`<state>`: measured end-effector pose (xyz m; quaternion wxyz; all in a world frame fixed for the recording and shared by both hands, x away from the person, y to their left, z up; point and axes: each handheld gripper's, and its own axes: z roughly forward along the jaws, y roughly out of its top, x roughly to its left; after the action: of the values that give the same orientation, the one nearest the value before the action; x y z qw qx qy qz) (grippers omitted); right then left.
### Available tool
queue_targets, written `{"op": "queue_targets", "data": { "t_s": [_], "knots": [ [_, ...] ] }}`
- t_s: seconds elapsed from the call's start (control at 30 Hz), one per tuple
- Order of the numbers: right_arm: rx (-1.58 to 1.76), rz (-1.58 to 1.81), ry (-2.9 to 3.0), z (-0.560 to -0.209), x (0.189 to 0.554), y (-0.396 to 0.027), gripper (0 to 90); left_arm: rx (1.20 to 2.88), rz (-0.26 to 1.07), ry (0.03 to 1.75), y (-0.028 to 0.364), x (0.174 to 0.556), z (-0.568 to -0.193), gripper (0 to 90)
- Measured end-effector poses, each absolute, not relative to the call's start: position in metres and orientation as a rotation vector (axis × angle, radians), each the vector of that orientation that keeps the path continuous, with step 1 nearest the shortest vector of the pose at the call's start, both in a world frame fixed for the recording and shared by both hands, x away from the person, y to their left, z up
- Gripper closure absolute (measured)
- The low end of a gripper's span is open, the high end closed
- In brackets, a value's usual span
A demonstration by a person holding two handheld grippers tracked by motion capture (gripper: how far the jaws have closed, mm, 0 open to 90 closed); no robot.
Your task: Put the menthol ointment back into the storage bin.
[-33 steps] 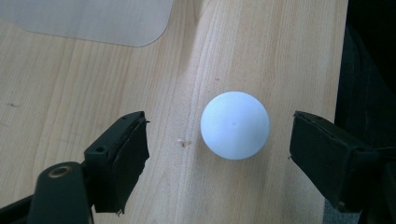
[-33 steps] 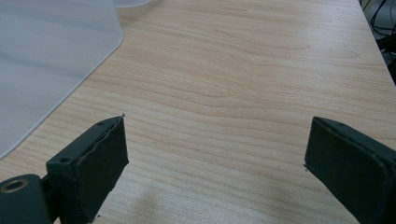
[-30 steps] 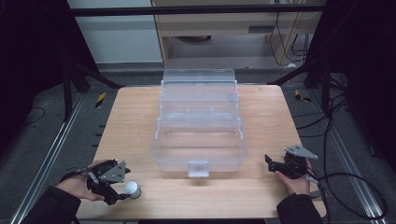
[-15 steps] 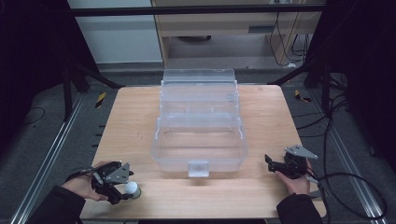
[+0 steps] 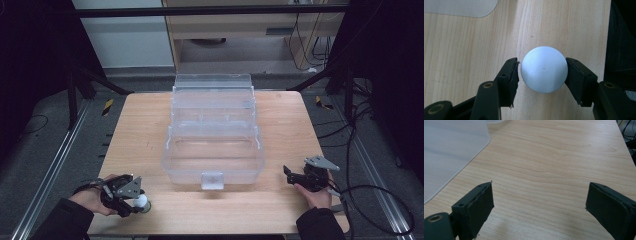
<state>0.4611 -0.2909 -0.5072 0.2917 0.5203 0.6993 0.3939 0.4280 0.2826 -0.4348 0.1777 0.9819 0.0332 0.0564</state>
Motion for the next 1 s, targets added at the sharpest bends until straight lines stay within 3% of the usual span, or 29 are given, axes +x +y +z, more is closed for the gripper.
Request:
{"op": "queue_targets", "data": {
  "t_s": [0.67, 1.0],
  "knots": [
    [1.387, 1.049, 1.87, -0.507, 0.462, -0.291, 8.7, 2.884, 0.157, 0.042, 0.269, 0.432, -0.431, 50.0],
    [1.386, 1.047, 1.866, -0.507, 0.461, -0.291, 8.8, 2.863, 0.192, 0.054, 0.264, 0.436, -0.41, 50.1]
  ]
}}
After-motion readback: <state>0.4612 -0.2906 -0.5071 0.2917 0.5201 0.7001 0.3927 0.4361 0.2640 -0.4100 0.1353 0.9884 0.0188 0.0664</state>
